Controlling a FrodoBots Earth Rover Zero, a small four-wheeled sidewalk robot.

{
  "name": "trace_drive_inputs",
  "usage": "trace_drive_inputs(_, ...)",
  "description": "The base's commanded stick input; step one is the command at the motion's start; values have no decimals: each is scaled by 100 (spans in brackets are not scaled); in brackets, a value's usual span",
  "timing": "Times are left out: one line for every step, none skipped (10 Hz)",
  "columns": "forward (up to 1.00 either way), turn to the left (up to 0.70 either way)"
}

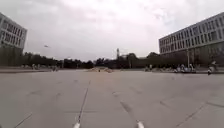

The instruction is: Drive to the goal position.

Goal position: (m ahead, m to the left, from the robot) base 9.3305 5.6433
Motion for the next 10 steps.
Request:
trace_drive_inputs(85,0)
trace_drive_inputs(85,0)
trace_drive_inputs(85,0)
trace_drive_inputs(85,0)
trace_drive_inputs(85,0)
trace_drive_inputs(85,0)
trace_drive_inputs(85,5)
trace_drive_inputs(85,27)
trace_drive_inputs(85,34)
trace_drive_inputs(85,34)
